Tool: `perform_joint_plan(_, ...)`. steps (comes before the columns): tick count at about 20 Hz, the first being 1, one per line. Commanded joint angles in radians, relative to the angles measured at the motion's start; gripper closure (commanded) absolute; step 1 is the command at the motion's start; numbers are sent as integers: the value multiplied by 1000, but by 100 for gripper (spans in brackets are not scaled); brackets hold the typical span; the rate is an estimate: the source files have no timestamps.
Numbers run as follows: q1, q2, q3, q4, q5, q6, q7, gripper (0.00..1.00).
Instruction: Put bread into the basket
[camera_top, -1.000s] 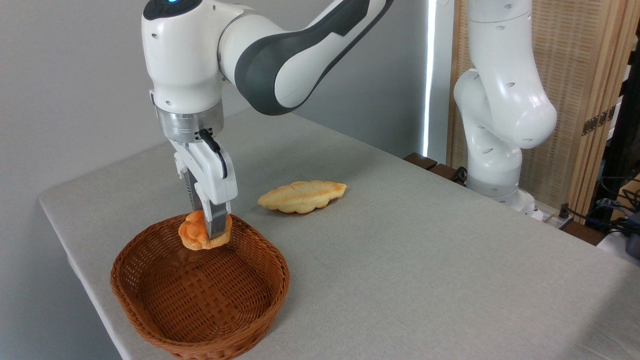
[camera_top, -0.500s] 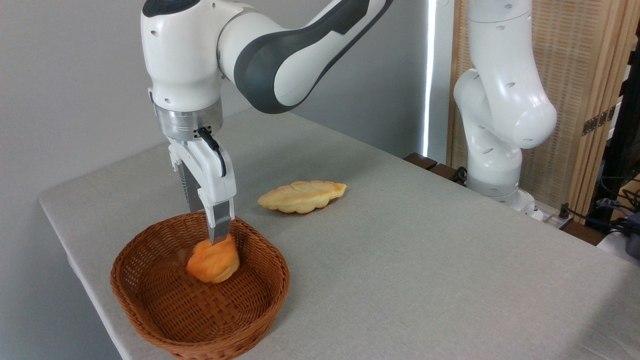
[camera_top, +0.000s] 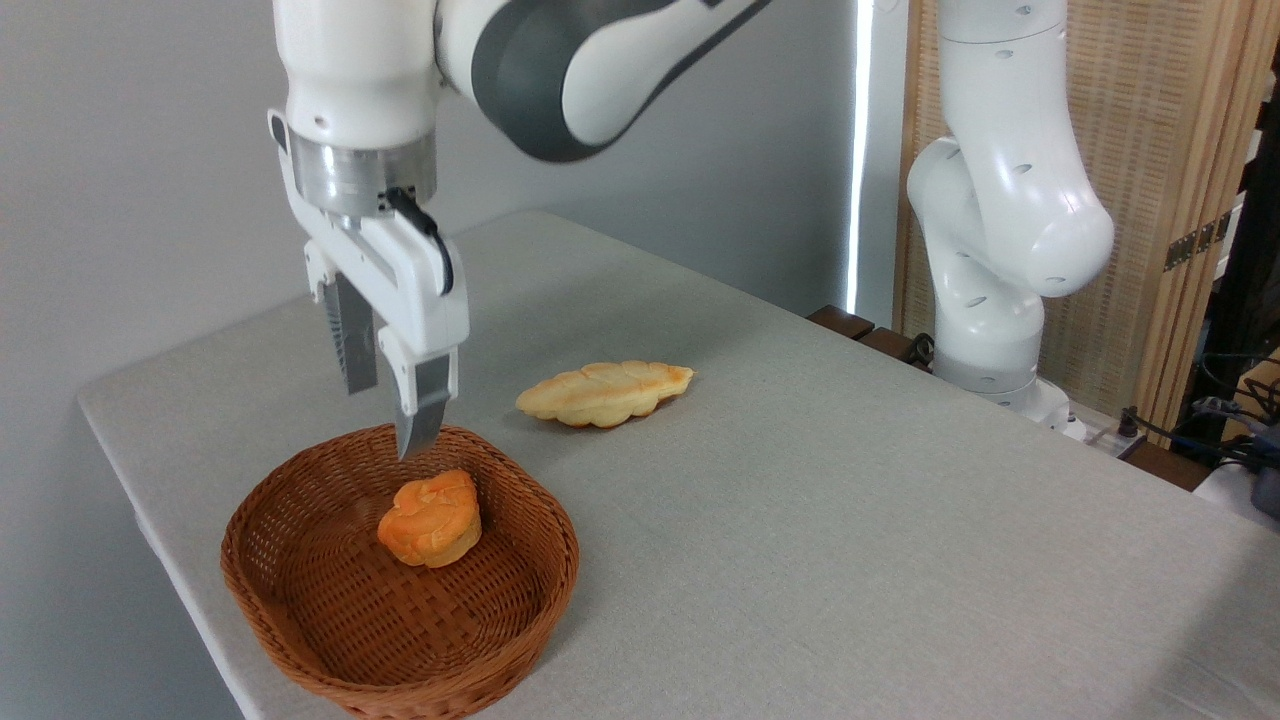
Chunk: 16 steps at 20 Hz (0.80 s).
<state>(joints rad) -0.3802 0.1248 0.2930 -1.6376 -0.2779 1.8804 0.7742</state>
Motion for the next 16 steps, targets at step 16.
perform_joint_plan(16,280,-134,-278,-37,246,-179,-122,0)
